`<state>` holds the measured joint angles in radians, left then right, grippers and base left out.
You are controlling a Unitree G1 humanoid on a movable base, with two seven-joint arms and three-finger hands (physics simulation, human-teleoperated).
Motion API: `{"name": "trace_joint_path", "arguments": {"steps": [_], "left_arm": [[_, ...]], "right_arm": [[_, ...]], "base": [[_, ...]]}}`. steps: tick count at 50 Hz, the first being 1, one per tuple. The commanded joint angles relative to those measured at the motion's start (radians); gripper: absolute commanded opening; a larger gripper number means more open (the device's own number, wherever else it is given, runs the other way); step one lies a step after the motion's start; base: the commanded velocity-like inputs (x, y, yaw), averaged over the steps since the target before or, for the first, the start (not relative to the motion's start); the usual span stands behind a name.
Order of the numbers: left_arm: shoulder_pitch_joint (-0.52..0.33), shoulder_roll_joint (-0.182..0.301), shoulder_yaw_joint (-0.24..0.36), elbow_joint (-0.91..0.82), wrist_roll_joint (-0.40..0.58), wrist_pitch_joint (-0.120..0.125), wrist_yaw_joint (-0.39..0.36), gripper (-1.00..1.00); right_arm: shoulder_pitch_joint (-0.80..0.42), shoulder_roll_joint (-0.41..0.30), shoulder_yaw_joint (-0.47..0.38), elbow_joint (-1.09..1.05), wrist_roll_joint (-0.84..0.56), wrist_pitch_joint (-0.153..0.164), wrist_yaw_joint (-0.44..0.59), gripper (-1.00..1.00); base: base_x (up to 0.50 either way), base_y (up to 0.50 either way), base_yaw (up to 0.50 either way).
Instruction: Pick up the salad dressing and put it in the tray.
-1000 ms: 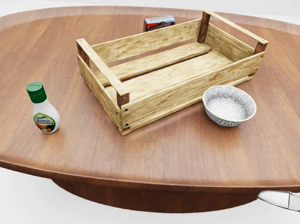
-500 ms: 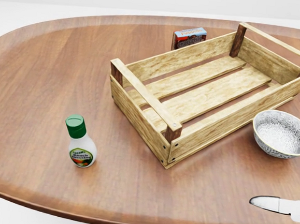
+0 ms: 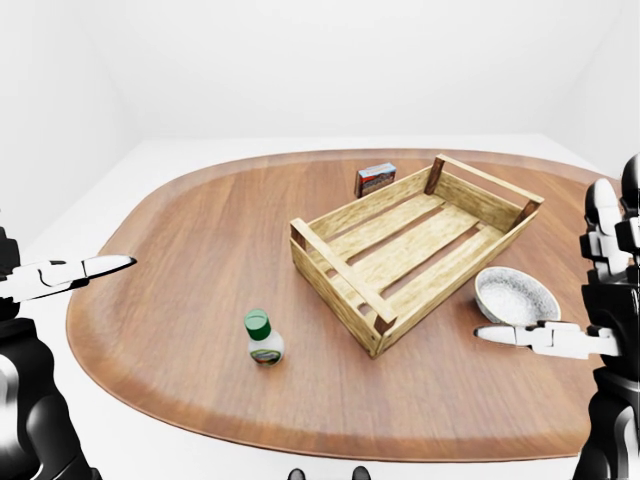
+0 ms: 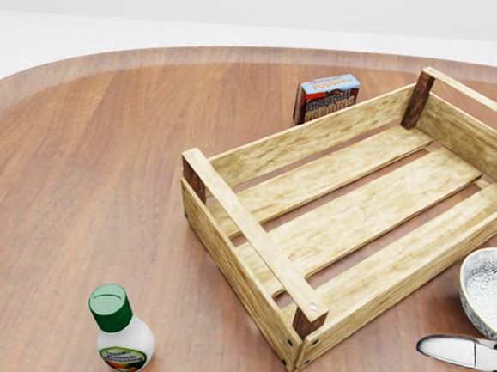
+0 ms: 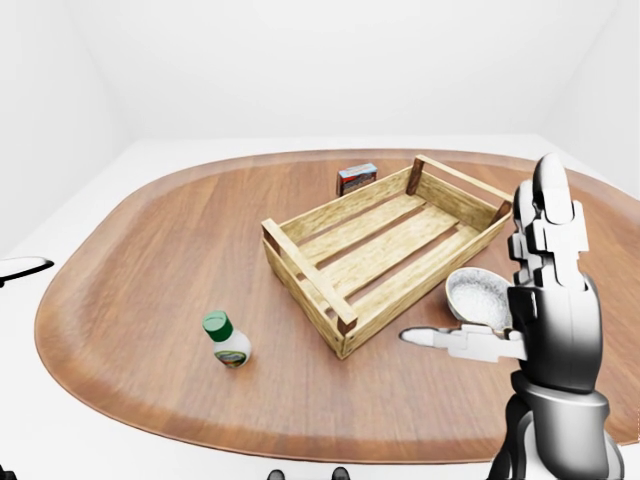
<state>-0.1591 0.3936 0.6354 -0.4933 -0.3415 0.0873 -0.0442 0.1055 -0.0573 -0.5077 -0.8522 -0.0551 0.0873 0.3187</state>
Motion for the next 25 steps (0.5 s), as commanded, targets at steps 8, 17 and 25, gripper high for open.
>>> {"name": "trace_joint_path", "arguments": {"steps": [8,17,25], "left_arm": [[0.001,-0.003,-0.004,-0.003,0.004,0.0,-0.003,1.0],[0.001,-0.003,-0.001,-0.011,0.002,0.0,-0.003,1.0],[0.0,-0.003,0.001,-0.013,0.0,0.0,-0.003,1.0]], "right_arm": [[0.006,-0.011,-0.009,-0.025,0.079,0.0,0.009,1.0],[0.004,-0.006,0.009,-0.025,0.033,0.0,0.022,1.0],[0.006,-0.005,0.013,-0.014,0.013,0.0,0.024,1.0]], "base": [[0.5,-0.2,0.0],[0.49,-0.18,0.0],[0.49,-0.2,0.0]]}}
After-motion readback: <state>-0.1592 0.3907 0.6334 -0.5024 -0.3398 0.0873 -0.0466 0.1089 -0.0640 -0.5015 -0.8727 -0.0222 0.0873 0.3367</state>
